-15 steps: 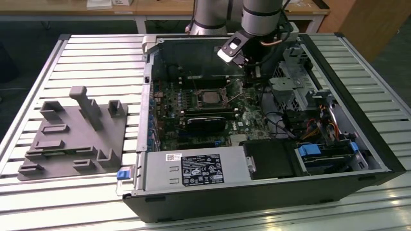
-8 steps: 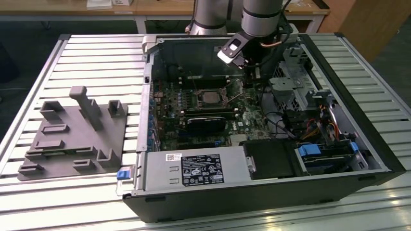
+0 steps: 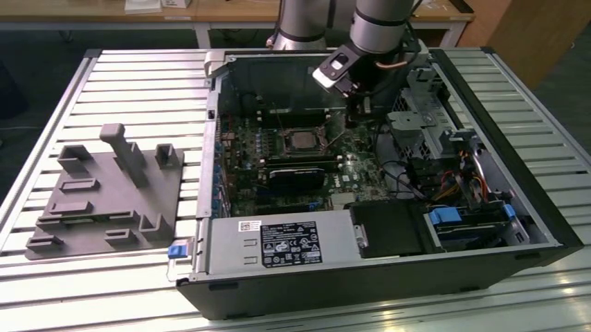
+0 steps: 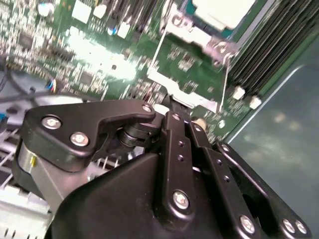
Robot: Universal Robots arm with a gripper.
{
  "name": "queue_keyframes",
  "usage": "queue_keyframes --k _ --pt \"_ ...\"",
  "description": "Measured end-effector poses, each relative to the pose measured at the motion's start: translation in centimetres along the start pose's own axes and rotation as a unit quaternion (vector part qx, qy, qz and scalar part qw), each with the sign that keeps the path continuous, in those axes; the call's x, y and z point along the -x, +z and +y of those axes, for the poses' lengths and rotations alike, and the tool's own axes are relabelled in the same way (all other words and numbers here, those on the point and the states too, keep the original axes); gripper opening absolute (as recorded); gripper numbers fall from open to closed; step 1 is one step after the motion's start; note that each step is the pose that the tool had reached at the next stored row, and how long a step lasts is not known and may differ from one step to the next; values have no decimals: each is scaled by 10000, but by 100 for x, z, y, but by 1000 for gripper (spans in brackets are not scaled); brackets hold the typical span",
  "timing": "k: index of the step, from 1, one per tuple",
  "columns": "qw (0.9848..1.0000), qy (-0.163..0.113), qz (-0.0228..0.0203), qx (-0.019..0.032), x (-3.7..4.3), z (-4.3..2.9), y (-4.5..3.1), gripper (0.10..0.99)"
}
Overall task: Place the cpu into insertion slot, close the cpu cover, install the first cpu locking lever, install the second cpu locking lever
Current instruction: 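Close the cpu cover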
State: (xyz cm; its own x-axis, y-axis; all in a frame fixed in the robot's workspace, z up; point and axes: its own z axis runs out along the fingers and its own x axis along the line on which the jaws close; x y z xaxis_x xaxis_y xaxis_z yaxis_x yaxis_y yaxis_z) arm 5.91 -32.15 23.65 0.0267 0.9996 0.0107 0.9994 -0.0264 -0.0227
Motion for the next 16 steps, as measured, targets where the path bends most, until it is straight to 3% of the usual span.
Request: queue_keyframes --k 4,10,13,16 --pt "9993 4 -8 -362 -1 25 4 106" --pt "9992 4 -10 -388 0 16 3 106" --pt "9993 4 -9 -381 1 -58 5 106" --pt "9994 4 -9 -358 5 -184 8 106"
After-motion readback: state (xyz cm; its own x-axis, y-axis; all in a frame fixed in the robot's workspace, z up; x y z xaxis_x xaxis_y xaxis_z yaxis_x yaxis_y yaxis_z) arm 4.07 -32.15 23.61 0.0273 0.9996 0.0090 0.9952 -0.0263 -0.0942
